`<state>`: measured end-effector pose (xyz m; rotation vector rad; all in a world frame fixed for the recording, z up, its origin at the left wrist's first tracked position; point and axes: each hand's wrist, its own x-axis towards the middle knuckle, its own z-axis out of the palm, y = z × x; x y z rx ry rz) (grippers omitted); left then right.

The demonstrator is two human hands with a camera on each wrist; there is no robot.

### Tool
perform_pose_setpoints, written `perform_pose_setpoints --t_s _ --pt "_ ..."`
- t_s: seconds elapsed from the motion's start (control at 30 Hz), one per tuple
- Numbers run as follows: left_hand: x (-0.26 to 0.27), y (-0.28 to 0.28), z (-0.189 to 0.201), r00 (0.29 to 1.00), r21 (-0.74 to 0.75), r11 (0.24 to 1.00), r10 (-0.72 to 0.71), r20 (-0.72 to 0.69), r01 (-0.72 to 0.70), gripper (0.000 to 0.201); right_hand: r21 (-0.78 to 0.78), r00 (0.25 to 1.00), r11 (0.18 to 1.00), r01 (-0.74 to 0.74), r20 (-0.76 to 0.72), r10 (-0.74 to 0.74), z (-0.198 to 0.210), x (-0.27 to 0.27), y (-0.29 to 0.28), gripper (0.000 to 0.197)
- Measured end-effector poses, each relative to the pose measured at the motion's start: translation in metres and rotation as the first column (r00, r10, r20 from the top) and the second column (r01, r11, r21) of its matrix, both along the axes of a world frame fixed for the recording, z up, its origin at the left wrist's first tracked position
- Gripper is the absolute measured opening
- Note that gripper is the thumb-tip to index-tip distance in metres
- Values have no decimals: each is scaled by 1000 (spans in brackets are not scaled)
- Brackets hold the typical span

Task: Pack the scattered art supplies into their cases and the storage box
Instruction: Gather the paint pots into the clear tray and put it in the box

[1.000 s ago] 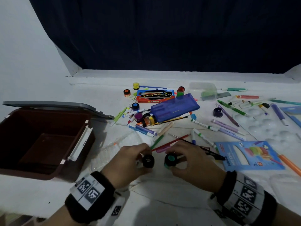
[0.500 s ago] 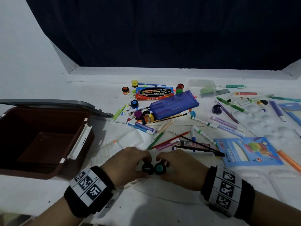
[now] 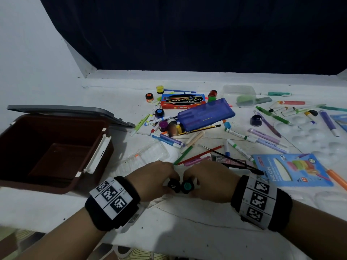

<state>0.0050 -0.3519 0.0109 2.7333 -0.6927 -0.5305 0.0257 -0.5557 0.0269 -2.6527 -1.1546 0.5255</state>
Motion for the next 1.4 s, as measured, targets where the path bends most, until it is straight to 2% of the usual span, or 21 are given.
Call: perform_pose_setpoints --t_s 0.33,0.53,0.7,0.93,1.07,1.17,1.3,1.4 --pt "-6 -2 0 997 -24 1000 17 -81 -19 29 -48 996 999 -18 -86 14 1 5 2 27" --pt "-3 -3 1 994 -3 1000 11 -106 -11 27 -57 997 998 13 -75 -17 -5 4 4 30" --pt "-3 0 -4 995 4 1000 15 -103 -15 29 -63 997 998 26 -78 -31 -7 3 4 33" --pt "-6 3 -6 999 -1 1000 -25 -25 25 31 -91 996 996 -8 -94 -1 -8 6 5 34" --pt "-6 12 -12 999 -84 995 48 9 -47 39 -102 994 993 -63 -91 54 -7 9 3 40" --pt "-7 16 -8 992 -175 977 125 29 -118 41 -44 997 999 -28 -74 25 2 15 -2 50" --pt "15 17 10 935 -378 901 301 188 -214 19 154 997 986 61 38 -68 21 45 -7 25" --pt "50 15 19 866 -367 881 412 285 -299 13 222 984 970 96 128 -126 23 83 -5 20"
